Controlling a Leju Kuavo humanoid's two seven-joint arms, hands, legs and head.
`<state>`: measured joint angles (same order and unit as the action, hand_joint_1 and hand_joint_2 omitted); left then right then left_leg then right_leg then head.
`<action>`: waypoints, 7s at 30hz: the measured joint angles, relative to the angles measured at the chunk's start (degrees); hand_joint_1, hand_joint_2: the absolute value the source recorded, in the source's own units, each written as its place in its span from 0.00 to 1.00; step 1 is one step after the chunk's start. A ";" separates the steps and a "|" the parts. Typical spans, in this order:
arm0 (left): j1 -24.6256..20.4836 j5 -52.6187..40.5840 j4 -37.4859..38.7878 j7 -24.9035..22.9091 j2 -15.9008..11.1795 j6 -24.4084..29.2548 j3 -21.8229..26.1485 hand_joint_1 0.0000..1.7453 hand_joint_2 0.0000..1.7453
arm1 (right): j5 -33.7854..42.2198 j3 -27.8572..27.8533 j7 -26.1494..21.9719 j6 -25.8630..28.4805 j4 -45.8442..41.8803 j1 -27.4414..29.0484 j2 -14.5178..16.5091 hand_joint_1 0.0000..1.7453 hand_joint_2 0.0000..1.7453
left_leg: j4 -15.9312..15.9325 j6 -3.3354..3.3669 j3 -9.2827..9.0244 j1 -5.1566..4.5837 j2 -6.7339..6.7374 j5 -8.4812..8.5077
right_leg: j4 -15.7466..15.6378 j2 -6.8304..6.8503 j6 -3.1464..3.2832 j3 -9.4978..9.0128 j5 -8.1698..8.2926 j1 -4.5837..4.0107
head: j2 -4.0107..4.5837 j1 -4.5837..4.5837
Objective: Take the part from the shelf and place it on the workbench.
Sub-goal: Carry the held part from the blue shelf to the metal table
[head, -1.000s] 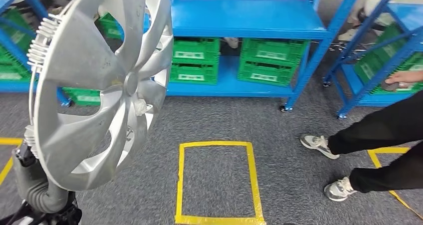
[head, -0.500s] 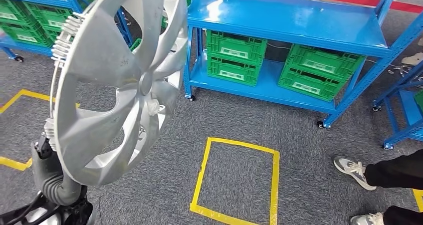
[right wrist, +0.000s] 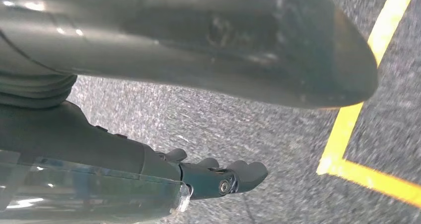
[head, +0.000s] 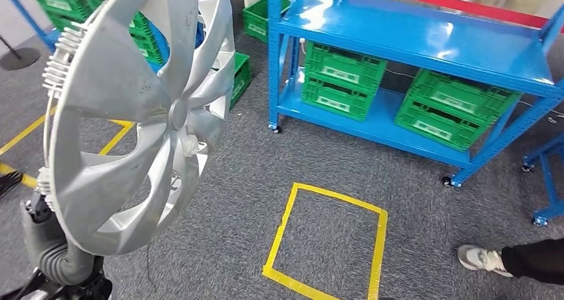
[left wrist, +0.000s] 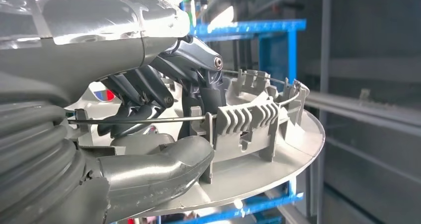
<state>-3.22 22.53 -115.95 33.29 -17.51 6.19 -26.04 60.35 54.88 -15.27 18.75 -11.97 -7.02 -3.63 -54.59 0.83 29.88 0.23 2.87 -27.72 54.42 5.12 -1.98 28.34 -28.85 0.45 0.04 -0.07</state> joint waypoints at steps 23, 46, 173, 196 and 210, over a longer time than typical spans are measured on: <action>1.31 -2.43 -1.45 0.32 -0.03 1.92 0.62 1.00 1.00 | -0.99 0.05 0.46 -0.87 -0.01 0.43 0.27 0.00 0.00 | -13.46 -3.05 9.97 1.12 -1.66 -1.71 | -1.51 -1.72 2.63 -2.05 -0.67 0.12 | 0.00 0.28; 8.19 -2.06 -5.13 1.76 -0.43 2.07 3.63 1.00 1.00 | -5.35 1.37 2.30 -1.16 -0.02 -0.20 1.29 0.00 0.00 | -2.79 -1.40 6.28 -0.18 -7.97 3.14 | -1.02 -7.00 2.96 -2.35 -1.30 -0.57 | 0.00 2.85; 2.87 -1.50 -2.15 1.19 -0.64 1.62 7.49 1.00 1.00 | -11.35 5.29 0.62 0.88 -0.82 -3.00 1.33 0.00 0.00 | -17.05 -3.02 11.81 0.93 -2.43 -5.70 | -0.09 -3.97 4.14 1.09 0.97 -0.72 | 0.00 2.88; 2.16 -1.57 -1.88 0.42 -0.92 0.91 6.81 1.00 1.00 | -10.80 5.28 -0.17 1.20 -1.13 -2.53 0.95 0.00 0.00 | -4.00 -0.71 5.31 0.58 -10.79 1.72 | 3.06 -9.58 4.60 2.06 -0.34 -1.09 | 0.00 4.22; 2.04 -1.71 -1.98 -0.25 -1.32 1.75 6.15 1.00 1.00 | -9.62 5.21 -1.92 1.02 -1.13 -2.26 1.34 0.00 0.00 | -4.17 -3.20 3.37 1.39 -1.75 -0.18 | 1.78 -2.58 1.68 1.61 0.13 -0.01 | 0.00 1.31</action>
<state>-1.18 20.82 -117.93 33.05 -18.82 7.93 -19.90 50.73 60.09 -17.20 19.77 -13.09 -9.27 -2.28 -58.76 -2.36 33.25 1.62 1.13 -27.90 56.20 2.53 -0.31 29.95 -28.72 0.44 0.04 1.24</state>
